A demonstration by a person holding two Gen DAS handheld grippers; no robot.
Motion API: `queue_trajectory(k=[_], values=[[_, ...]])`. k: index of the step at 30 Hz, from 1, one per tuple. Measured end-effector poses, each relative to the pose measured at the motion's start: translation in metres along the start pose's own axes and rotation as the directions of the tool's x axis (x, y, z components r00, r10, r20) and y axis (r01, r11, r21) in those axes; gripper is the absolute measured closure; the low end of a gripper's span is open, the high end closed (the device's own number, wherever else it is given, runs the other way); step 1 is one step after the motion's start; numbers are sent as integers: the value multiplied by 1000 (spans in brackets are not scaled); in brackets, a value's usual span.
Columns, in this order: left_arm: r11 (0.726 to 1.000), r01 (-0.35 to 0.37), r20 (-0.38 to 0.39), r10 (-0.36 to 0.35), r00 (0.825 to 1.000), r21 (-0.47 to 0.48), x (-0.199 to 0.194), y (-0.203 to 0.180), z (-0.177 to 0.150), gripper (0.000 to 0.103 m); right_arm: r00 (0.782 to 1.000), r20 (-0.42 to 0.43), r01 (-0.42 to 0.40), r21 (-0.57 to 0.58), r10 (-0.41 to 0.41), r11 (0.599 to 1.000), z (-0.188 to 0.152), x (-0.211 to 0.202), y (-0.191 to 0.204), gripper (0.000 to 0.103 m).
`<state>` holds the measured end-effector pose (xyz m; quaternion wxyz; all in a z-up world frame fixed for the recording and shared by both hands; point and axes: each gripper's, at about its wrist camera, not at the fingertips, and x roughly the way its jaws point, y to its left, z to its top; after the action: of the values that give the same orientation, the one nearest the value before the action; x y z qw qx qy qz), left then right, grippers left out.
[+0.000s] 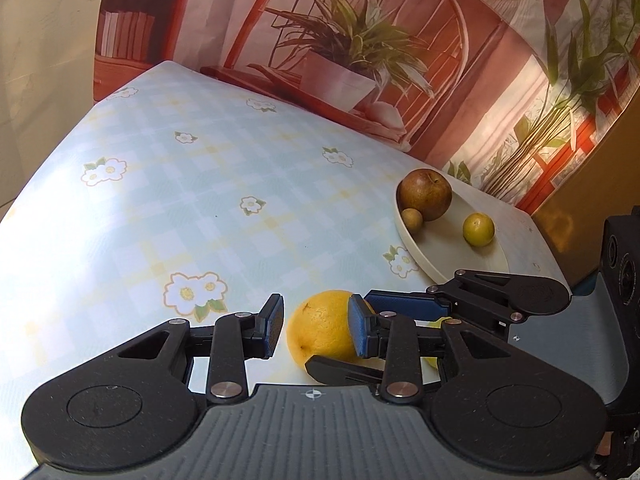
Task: Organize fruits
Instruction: 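Close the right tool on the large yellow lemon, then carry the lemon with the right tool and lower it onto the plate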
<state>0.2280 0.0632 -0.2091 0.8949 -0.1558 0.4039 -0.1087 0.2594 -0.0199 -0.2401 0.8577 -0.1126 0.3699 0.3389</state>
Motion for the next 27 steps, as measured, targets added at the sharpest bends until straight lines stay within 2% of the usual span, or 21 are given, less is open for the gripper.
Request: queue_trajectory(k=[5,11,15,22,27], values=[[1000,2,-18,-2,1000,13,6,-3,7,65,1000,-6,-3,-32,3,999,-2,-3,0,46],[1000,12,-20,-12,1000,-11,19,-1,19,65,998,-46,21,-176,-29,984,-7,-1,4,48],[999,20,-14,-21,1000,-46,31,1,25,66,998,-39,39,-153,-45,987,-4,8,0,58],[983,77,6,-77,997,-164,36,22,21,66,999,-33,-6,-65,4,998,-1,14,-8,58],[976,105,8,-106,994,-190,31,30,18,66,999,-40,-23,-45,22,999,0,17,-11,58]])
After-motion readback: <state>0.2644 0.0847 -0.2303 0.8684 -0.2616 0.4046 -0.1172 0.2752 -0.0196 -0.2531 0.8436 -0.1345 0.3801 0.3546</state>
